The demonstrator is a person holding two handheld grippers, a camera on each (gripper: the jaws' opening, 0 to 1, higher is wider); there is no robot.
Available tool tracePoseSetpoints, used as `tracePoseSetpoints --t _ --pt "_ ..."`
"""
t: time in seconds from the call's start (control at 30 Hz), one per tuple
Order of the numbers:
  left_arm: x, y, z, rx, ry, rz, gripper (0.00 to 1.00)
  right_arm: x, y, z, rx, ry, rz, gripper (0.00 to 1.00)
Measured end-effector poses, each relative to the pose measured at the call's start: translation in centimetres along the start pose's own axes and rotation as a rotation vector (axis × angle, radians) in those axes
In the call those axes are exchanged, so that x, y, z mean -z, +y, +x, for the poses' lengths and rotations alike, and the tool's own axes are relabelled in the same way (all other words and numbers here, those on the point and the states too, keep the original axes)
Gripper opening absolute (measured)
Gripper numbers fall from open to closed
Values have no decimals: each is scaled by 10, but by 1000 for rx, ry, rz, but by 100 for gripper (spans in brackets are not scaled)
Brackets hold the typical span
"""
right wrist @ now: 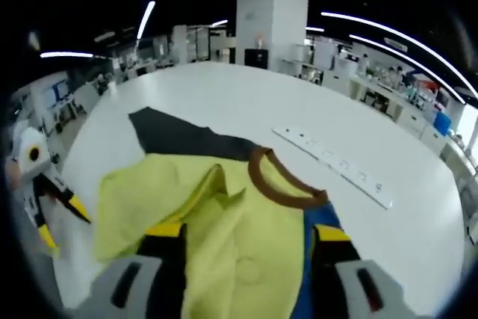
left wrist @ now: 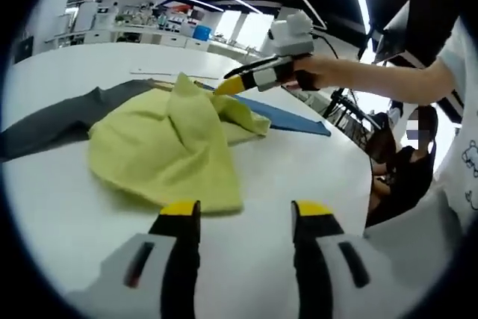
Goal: Fold the garment on the visible template until the final outline fits inside the template.
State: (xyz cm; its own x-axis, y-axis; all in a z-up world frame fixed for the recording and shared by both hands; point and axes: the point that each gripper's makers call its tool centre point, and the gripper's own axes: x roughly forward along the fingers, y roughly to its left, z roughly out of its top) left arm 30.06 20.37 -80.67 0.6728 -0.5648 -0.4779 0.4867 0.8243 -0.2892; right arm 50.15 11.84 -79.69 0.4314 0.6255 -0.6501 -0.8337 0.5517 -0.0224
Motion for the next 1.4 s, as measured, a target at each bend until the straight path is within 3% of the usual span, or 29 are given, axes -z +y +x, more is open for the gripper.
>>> tracePoseSetpoints --t 0.17,0.27,0.37,0.5,1.03,1.1,1.2,1.3,1.4 --pt "0 -3 4 -13 23 49 31 12 4 -13 -7 7 5 66" --pt "10 0 8 -21 85 151 28 16 5 -18 -8 7 14 66" --pt "9 -6 15 -14 87 165 26 21 13 -29 -10 2 24 65" --pt "11 1 21 -44 95 225 23 28 20 -38 -9 -3 37 65" --pt "22 9 33 -83 164 293 18 34 45 -69 -22 -30 47 63" --pt "22 11 34 -83 148 317 17 33 48 -72 -25 -32 34 64" --pt "22 10 33 -88 155 314 14 32 54 -74 -36 -29 12 63" --pt "21 10 31 -96 154 304 3 30 56 -72 -38 -34 -8 63" --pt "15 13 28 -106 123 238 3 24 61 -69 -56 -45 -32 60"
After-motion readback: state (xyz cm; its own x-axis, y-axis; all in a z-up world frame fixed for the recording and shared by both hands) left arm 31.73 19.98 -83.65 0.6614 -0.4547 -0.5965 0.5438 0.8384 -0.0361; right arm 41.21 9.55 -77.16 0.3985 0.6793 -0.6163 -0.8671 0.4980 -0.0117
